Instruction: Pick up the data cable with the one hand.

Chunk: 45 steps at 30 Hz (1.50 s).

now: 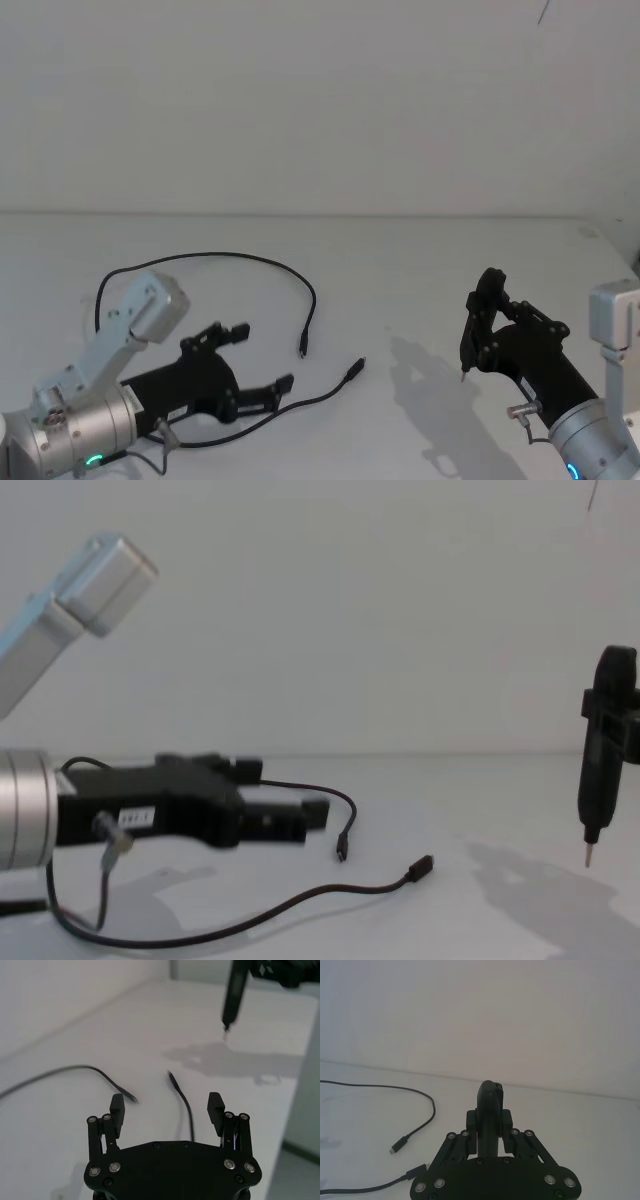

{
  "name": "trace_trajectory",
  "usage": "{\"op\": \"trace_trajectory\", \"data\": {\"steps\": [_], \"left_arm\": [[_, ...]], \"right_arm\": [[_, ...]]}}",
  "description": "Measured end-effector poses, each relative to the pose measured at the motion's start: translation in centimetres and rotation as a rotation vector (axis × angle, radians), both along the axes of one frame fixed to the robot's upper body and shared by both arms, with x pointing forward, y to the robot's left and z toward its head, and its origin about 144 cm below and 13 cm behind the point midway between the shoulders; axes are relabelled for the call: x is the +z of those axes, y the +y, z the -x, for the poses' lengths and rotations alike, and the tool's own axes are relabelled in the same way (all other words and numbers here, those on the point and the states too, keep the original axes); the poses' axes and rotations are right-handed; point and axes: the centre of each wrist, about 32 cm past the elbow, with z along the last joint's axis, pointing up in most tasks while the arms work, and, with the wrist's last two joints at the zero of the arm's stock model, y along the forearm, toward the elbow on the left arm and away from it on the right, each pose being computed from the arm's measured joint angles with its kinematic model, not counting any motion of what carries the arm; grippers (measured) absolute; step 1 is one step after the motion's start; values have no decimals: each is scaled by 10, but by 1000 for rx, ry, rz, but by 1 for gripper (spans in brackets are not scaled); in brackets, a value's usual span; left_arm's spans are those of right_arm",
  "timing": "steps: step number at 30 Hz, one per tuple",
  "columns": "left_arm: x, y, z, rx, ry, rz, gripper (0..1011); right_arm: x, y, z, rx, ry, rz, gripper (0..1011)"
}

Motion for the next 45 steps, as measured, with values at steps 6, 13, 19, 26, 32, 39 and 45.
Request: {"op": "trace_trajectory", "data": {"steps": [6, 13, 19, 26, 32, 39, 45], "left_arm": [[-7, 7, -5, -90, 75, -56, 1001], [-14, 9, -10, -155, 138, -99, 1001], [-18, 7, -13, -174, 161, -116, 1001], [-23, 1, -14, -161, 162, -116, 952], [-26, -8, -15, -143, 147, -109, 816], [-29, -18, -17, -132, 130, -105, 607], [-31, -25, -18, -130, 121, -103, 402]], "right_arm": [[0, 0, 0, 0, 0, 0, 279], [0, 0, 0, 0, 0, 0, 279], [0, 0, 0, 0, 0, 0, 279], [0, 0, 0, 0, 0, 0, 279], [0, 0, 0, 0, 0, 0, 279], [0, 0, 0, 0, 0, 0, 279], [0, 0, 0, 0, 0, 0, 279]]}}
